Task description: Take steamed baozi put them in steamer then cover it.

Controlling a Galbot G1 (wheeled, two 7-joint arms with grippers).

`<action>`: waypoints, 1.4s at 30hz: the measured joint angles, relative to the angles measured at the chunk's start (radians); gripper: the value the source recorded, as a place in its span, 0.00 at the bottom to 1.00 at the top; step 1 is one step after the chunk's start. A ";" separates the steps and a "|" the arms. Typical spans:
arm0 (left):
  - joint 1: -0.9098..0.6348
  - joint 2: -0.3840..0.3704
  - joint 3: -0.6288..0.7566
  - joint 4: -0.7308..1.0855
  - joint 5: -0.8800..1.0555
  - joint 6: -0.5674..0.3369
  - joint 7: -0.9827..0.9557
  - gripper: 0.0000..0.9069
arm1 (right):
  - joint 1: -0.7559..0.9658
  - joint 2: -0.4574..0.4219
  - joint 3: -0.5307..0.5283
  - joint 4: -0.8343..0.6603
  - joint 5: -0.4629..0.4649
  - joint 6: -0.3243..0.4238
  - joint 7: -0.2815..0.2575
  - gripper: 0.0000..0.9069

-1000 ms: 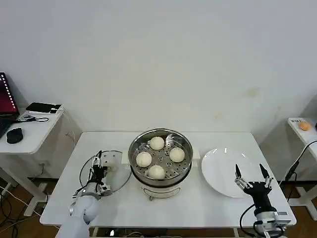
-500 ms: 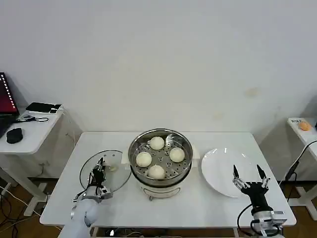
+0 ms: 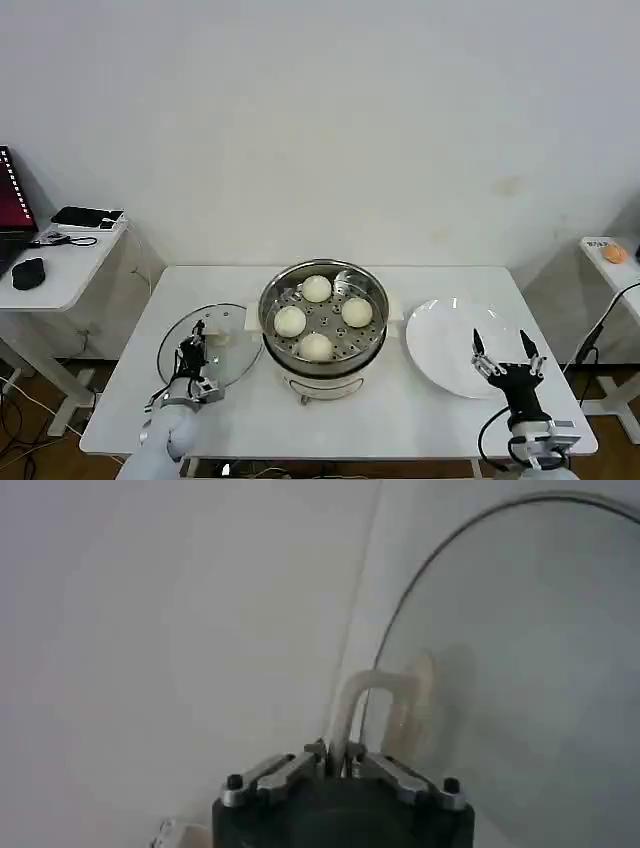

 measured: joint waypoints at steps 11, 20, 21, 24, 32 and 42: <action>0.081 0.011 -0.059 -0.156 0.106 0.155 -0.075 0.00 | 0.029 -0.001 -0.012 -0.020 0.018 0.000 0.005 1.00; 0.141 0.023 -0.067 -0.320 0.167 0.249 -0.093 0.00 | 0.052 0.006 -0.018 -0.033 0.020 0.000 0.006 1.00; 0.143 0.023 -0.064 -0.341 0.177 0.266 -0.093 0.00 | 0.054 0.008 -0.018 -0.033 0.020 0.000 0.006 1.00; 0.143 0.016 -0.053 -0.405 0.215 0.318 -0.092 0.00 | 0.055 0.012 -0.018 -0.033 0.018 -0.001 0.006 1.00; 0.114 0.021 -0.021 -0.537 0.319 0.405 -0.046 0.00 | 0.046 0.020 -0.012 -0.025 0.010 0.000 0.006 1.00; 0.062 -0.016 0.122 -0.621 0.437 0.454 0.053 0.00 | 0.052 0.014 0.001 -0.015 0.006 -0.013 0.005 1.00</action>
